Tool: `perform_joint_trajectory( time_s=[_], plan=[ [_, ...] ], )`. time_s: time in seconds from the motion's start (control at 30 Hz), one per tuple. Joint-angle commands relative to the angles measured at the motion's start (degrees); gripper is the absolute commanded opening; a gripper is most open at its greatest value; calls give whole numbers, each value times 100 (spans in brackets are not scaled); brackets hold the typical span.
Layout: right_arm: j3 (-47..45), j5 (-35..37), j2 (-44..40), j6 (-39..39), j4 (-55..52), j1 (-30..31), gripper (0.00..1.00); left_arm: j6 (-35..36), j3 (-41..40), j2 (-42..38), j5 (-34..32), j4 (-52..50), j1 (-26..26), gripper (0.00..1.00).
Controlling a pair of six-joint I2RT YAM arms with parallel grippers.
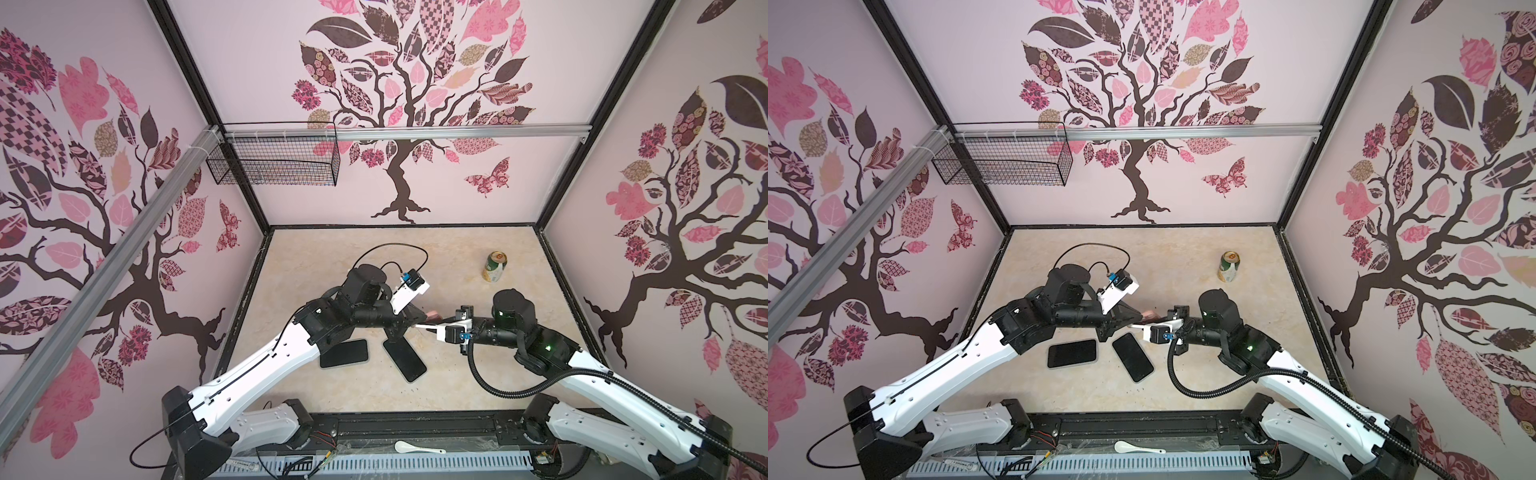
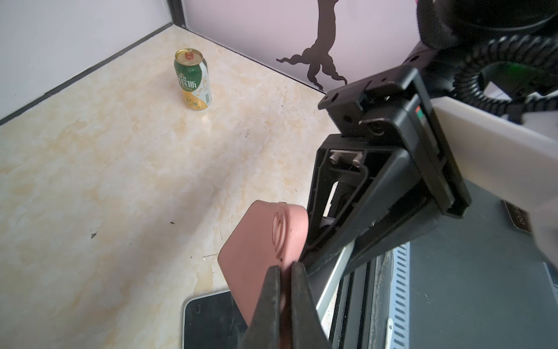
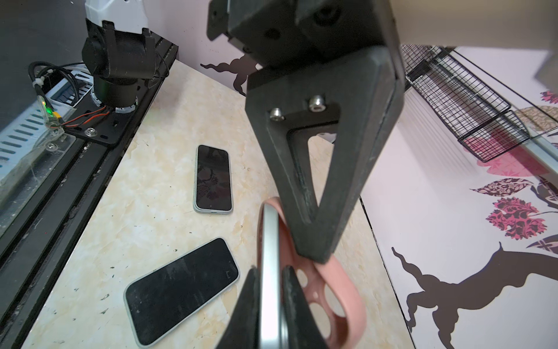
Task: Take the phone out of the phone case
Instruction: Remove the phone case from the phone, then place the phone at the center of the table.
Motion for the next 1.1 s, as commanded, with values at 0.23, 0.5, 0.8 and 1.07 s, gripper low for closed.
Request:
perform_joint_trajectory(
  time_s=[0.23, 0.5, 0.8, 1.07],
  plan=[
    [298, -965, -191, -81, -52, 55, 0, -134, 208, 276, -768, -421, 474, 0],
    [-362, -4, -525, 1364, 945, 56, 0, -308, 65, -156, -687, -216, 868, 0],
    [-1085, 1396, -825, 3542, 1581, 53, 0, -645, -570, -954, -554, 211, 934, 0],
    [46, 3118, 40, 4363, -183, 40, 0, -754, -898, -1192, -696, 288, 946, 0]
  ],
)
